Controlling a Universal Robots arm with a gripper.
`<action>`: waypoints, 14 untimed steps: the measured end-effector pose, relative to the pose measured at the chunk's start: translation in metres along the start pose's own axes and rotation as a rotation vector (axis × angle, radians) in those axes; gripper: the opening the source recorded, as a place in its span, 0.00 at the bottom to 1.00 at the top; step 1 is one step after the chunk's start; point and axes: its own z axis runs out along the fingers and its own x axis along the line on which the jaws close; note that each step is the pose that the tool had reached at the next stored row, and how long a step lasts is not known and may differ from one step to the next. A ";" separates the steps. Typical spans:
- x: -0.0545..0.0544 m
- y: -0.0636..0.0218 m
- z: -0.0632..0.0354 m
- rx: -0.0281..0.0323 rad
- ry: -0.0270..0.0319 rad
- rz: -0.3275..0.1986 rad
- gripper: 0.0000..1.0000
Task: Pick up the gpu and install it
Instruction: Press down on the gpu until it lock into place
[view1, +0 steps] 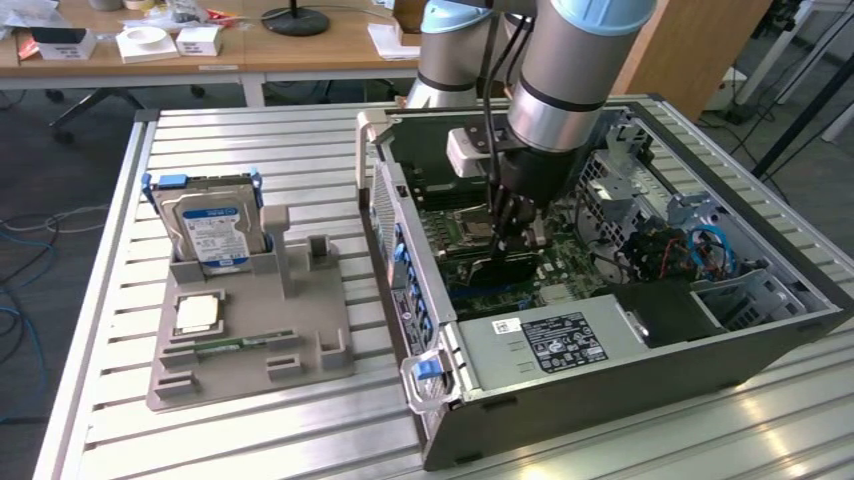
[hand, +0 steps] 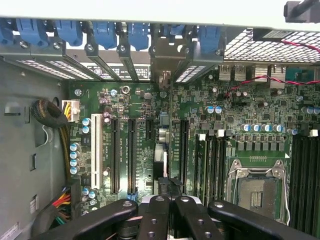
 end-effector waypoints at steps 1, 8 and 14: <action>0.000 0.0000 0.0000 0.0000 0.0000 0.000 0.10; -0.003 0.0001 0.0007 0.0000 0.0000 0.000 0.10; -0.003 0.0002 0.0024 0.0000 0.0000 0.000 0.10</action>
